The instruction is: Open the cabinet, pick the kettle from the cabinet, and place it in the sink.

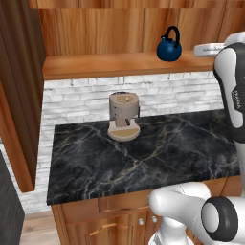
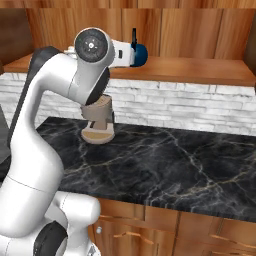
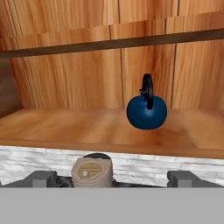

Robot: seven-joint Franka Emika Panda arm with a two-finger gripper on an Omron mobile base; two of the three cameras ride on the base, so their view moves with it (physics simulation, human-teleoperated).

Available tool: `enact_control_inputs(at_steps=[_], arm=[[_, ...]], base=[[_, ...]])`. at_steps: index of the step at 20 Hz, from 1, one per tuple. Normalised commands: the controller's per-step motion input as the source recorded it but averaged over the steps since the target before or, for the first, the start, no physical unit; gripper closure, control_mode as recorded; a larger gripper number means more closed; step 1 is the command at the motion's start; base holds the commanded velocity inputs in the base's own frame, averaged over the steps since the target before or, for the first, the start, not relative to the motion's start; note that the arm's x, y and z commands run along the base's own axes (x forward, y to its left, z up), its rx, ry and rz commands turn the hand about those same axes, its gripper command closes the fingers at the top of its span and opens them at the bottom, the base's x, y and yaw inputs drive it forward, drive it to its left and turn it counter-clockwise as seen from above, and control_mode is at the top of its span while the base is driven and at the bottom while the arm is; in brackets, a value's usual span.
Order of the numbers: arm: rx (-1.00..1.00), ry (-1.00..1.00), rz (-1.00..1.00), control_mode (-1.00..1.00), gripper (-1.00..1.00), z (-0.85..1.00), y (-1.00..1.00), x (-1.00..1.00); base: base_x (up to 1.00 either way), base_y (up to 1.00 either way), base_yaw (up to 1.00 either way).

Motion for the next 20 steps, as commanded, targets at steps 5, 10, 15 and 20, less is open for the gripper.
enact_control_inputs(at_steps=[5, 10, 15, 20], arm=[[0.00, -0.09, 0.00, -1.00, -1.00, 0.01, 0.00, 0.28], [0.00, -0.06, 0.00, -1.00, -1.00, 0.04, 0.00, 0.29], [0.00, 0.00, 0.00, -1.00, -1.00, 0.06, -0.03, 0.30], [-0.01, 0.00, 0.00, -1.00, -1.00, 0.11, -0.03, 0.31]], base=[[0.00, 0.00, 0.00], [0.00, 0.00, 0.00], [0.00, 0.00, 0.00], [0.00, 0.00, 0.00]])
